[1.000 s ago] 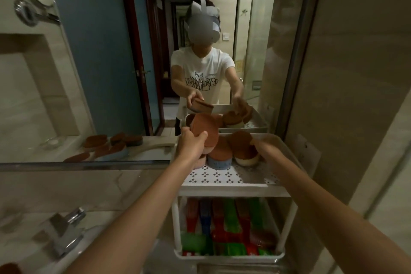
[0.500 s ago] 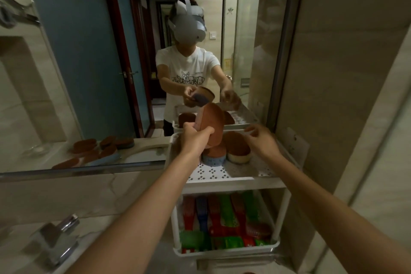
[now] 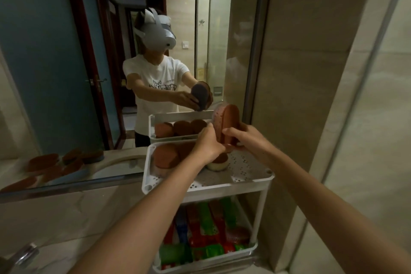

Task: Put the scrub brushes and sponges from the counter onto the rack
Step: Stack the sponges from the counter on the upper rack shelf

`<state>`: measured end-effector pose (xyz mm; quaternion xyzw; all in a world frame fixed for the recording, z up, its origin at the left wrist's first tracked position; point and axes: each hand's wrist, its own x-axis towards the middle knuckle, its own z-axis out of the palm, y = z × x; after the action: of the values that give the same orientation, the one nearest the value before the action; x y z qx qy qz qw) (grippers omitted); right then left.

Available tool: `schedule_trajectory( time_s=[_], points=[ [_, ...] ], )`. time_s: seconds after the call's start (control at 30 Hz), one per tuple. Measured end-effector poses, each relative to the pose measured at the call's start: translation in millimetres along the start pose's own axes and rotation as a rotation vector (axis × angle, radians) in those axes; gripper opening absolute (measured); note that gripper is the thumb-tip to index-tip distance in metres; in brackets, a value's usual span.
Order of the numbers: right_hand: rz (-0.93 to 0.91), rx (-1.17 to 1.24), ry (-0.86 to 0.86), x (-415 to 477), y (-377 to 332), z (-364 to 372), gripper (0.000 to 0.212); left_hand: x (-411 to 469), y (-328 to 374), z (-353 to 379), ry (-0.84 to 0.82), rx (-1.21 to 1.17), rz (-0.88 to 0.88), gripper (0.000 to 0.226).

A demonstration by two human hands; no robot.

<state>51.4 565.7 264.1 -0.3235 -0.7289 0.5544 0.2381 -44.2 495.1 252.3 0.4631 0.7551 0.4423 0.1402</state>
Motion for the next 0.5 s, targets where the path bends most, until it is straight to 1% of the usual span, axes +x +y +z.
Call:
schedule_trajectory(
  time_s=[0.13, 0.23, 0.3, 0.4, 0.43, 0.5],
  points=[
    [-0.009, -0.068, 0.098, 8, 6, -3, 0.074, 7, -6, 0, -0.159, -0.014, 0.049, 0.074],
    [0.000, -0.133, 0.150, 14, 10, -5, 0.071, 14, -16, -3, -0.258, 0.045, 0.040, 0.073],
    [0.013, -0.138, 0.187, 18, 15, -5, 0.070, 18, -22, -3, -0.233, 0.137, 0.041, 0.070],
    [0.045, -0.213, 0.253, 26, 26, -4, 0.086, 19, -33, 1, -0.157, 0.339, 0.038, 0.067],
    [0.049, -0.259, 0.265, 29, 29, -4, 0.090, 19, -38, 3, -0.165, 0.389, 0.053, 0.067],
    [0.044, -0.349, 0.282, 34, 32, -2, 0.091, 19, -49, 8, -0.203, 0.500, 0.099, 0.066]
  ],
)
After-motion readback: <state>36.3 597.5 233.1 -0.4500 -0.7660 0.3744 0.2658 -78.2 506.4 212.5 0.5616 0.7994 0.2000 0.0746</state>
